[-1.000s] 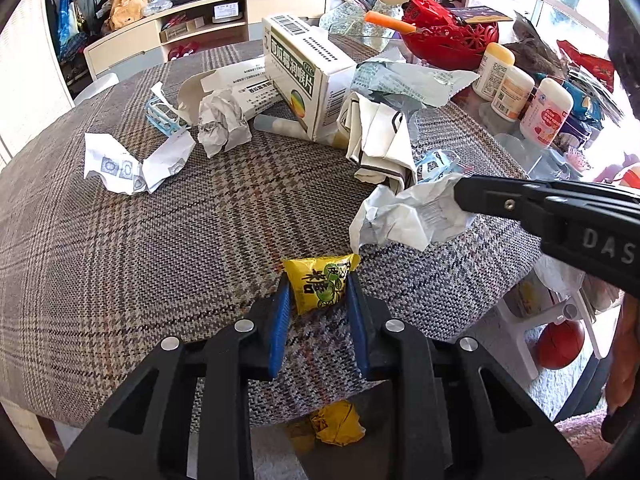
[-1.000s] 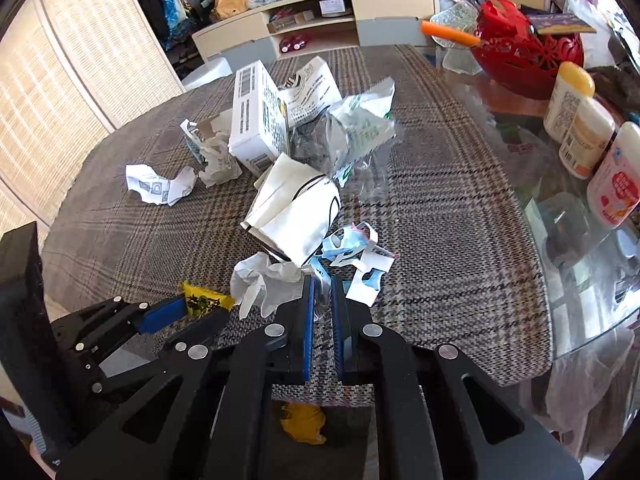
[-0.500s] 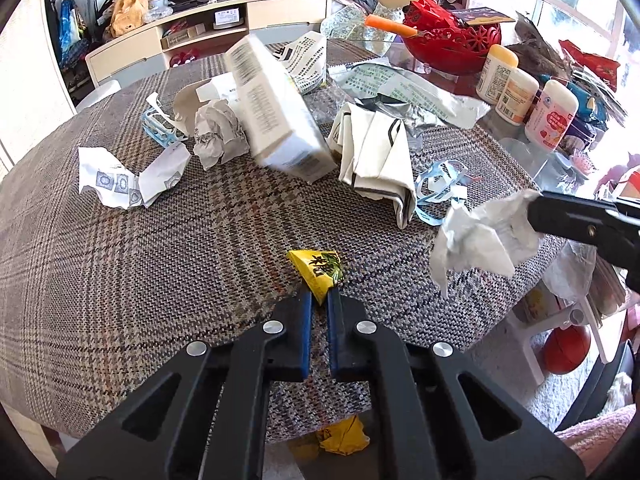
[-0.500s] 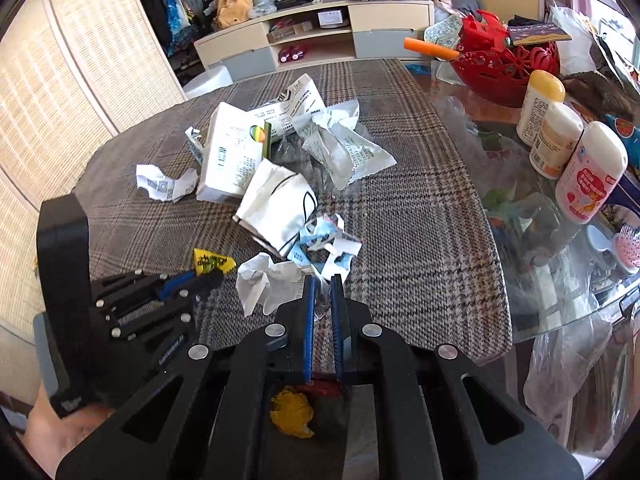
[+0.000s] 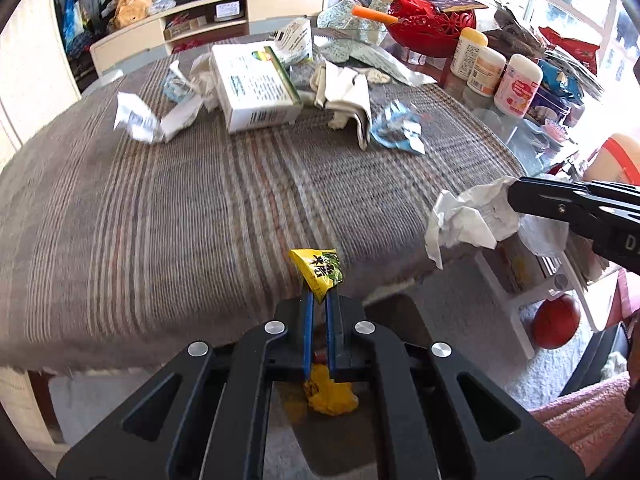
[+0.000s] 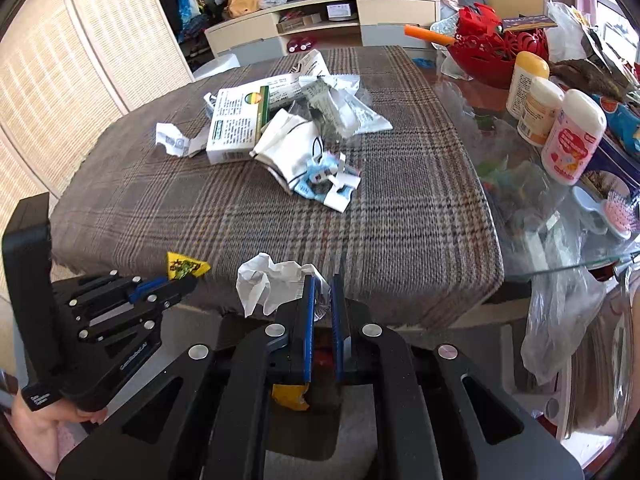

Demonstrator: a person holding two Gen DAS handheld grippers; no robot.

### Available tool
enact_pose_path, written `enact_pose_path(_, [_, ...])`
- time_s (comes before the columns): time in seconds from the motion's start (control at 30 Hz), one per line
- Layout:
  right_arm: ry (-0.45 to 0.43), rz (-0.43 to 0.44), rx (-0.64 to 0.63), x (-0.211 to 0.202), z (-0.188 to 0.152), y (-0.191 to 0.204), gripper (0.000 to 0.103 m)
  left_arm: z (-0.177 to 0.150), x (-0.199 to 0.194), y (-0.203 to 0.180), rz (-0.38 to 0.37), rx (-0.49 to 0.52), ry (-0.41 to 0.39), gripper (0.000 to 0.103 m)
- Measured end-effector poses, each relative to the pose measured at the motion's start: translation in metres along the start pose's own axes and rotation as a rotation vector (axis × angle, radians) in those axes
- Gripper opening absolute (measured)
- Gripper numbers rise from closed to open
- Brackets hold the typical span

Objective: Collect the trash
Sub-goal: 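Lower the tissue and yellow wrapper into the bin and open both tools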

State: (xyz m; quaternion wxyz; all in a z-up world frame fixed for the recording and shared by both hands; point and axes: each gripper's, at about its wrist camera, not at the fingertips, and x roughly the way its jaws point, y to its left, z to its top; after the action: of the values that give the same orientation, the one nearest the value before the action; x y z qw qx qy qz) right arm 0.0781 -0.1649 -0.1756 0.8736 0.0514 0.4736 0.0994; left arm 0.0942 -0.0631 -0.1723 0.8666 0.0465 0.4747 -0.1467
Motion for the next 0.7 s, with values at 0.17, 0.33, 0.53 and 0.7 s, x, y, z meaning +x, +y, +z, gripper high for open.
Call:
enact_pose_path(0.17, [0.015, -0.006, -0.018, -0.001, -0.024, 0.009, 0.009, -0.031, -0.016, -0.014, -0.006, -0.016, 0.004, 0.004])
enact_pose_path(0.33, [0.061, 0.014, 0.013, 0.013, -0.057, 0.011, 0.009, -0.068, -0.016, -0.021, -0.043, -0.059, 0.033, 0.004])
enact_pose_path(0.53, [0.123, 0.030, 0.073, 0.042, -0.091, 0.013, 0.009, -0.106, 0.005, -0.018, -0.056, -0.123, 0.097, 0.004])
enact_pose_path(0.7, [0.199, 0.055, 0.130, 0.074, -0.114, 0.012, 0.009, -0.130, 0.024, -0.014, -0.106, -0.157, 0.146, 0.004])
